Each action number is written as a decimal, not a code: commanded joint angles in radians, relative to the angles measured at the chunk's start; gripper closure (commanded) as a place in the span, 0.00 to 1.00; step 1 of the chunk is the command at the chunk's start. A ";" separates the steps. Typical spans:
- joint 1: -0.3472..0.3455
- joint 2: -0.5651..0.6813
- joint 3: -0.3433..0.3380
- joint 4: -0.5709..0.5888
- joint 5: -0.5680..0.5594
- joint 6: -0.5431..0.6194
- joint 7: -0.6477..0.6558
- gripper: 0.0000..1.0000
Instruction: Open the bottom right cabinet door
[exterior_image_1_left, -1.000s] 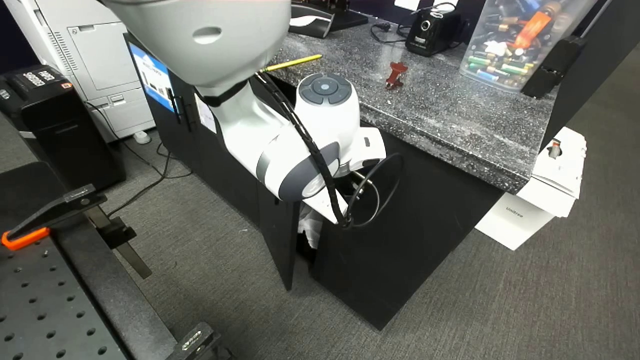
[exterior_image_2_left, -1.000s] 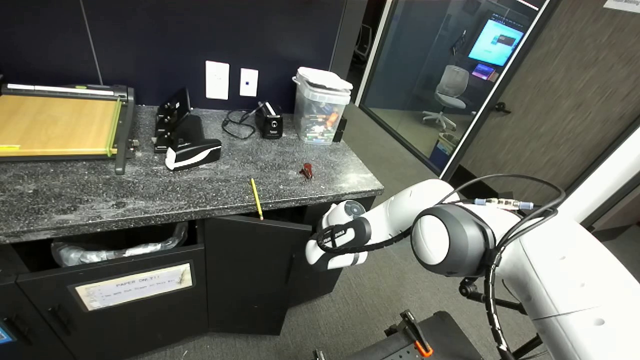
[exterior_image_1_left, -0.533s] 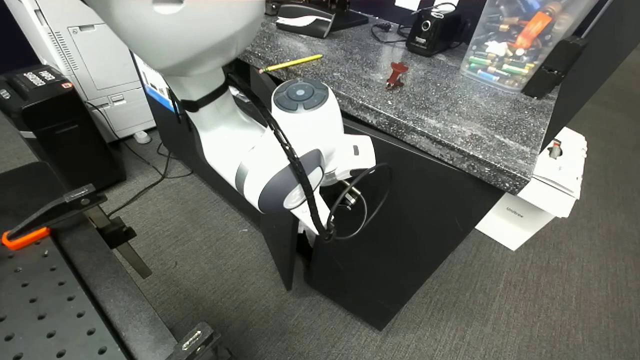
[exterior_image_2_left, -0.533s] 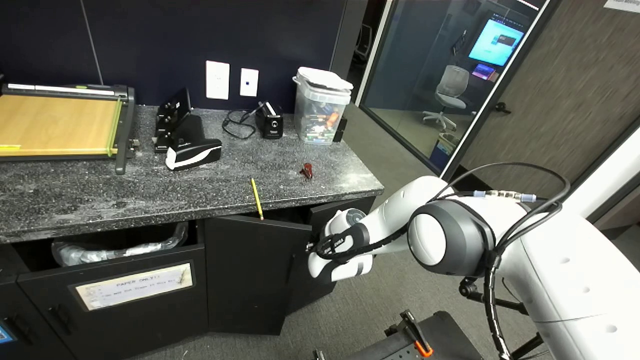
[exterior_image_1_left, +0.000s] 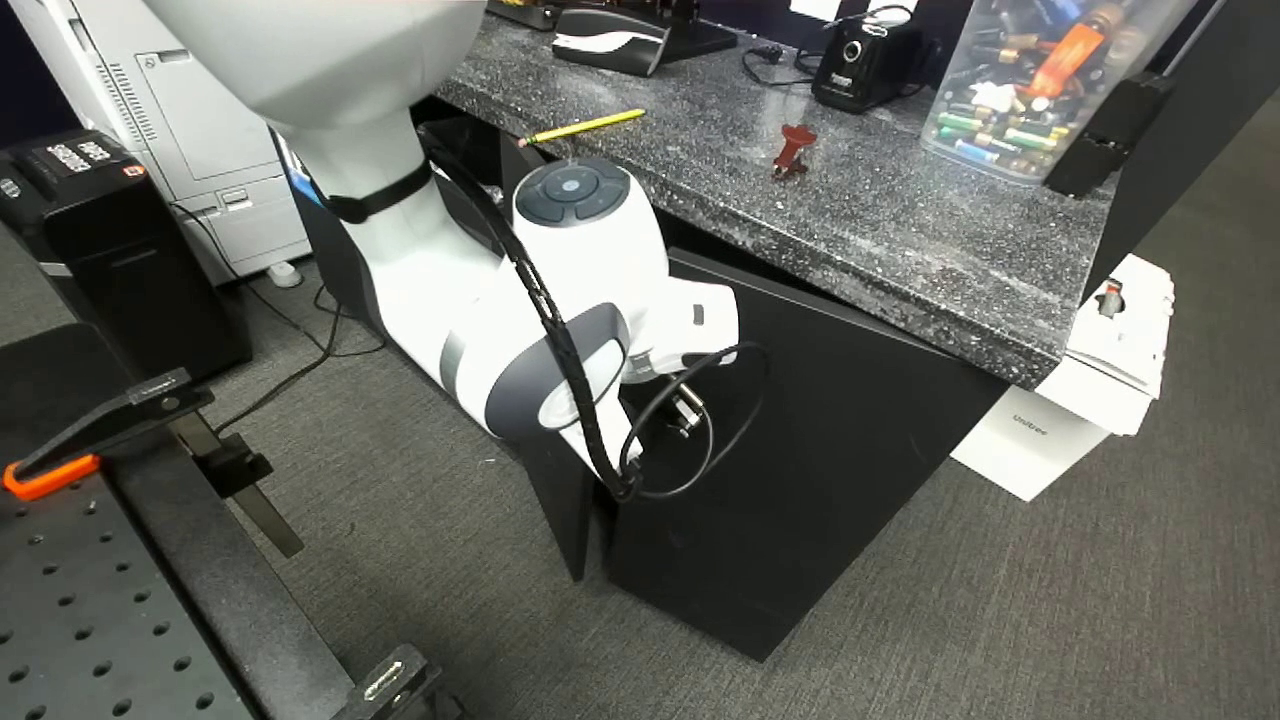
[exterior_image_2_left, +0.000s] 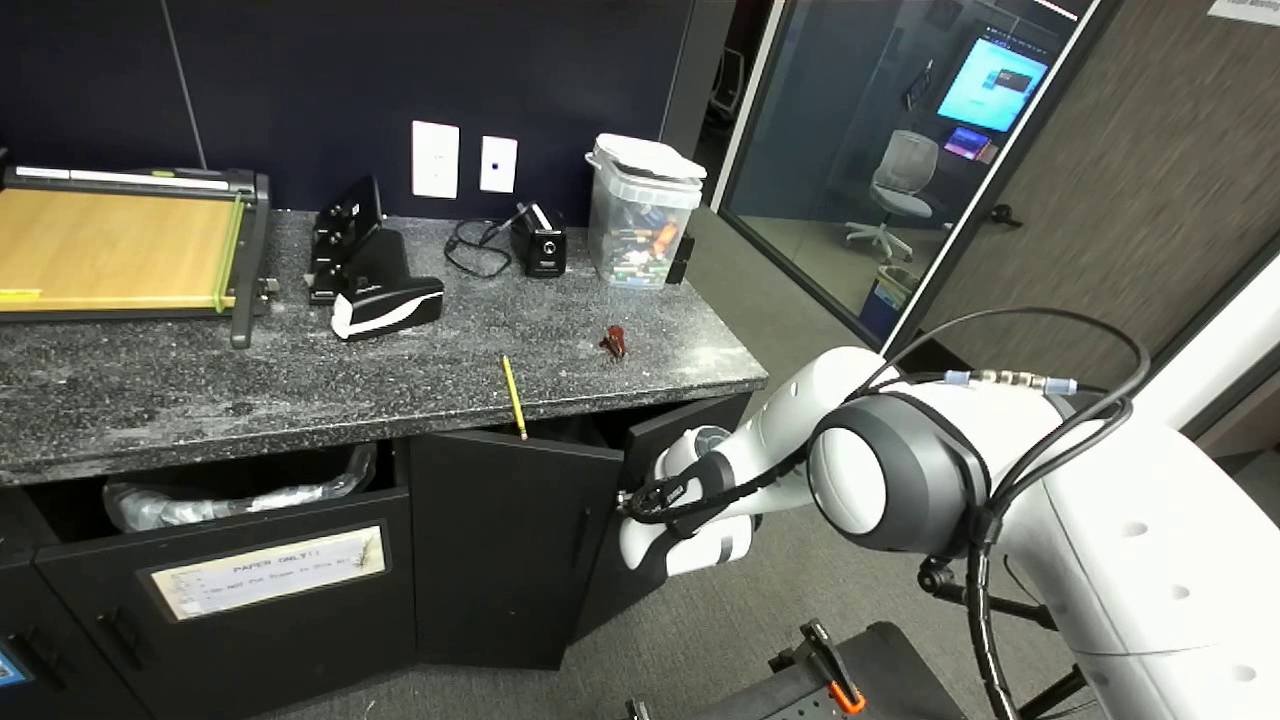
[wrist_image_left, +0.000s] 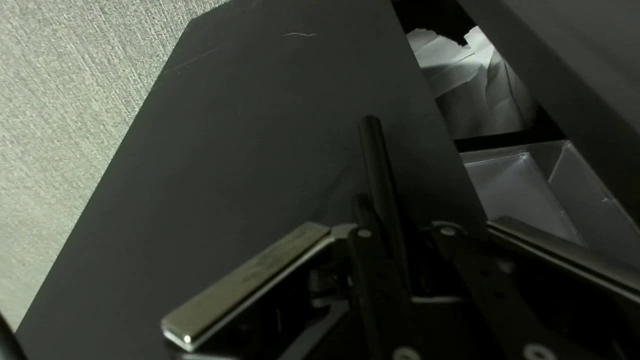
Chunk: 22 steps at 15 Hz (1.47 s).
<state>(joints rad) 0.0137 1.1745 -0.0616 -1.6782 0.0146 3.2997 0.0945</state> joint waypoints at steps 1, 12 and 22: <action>0.016 -0.047 -0.135 -0.083 0.060 -0.012 0.008 0.96; -0.119 -0.148 -0.073 -0.317 0.004 0.130 -0.149 0.96; -0.090 -0.196 -0.120 -0.369 -0.005 0.114 -0.157 0.46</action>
<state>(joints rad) -0.0947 1.0655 -0.0537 -1.9708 -0.0347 3.4577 -0.0666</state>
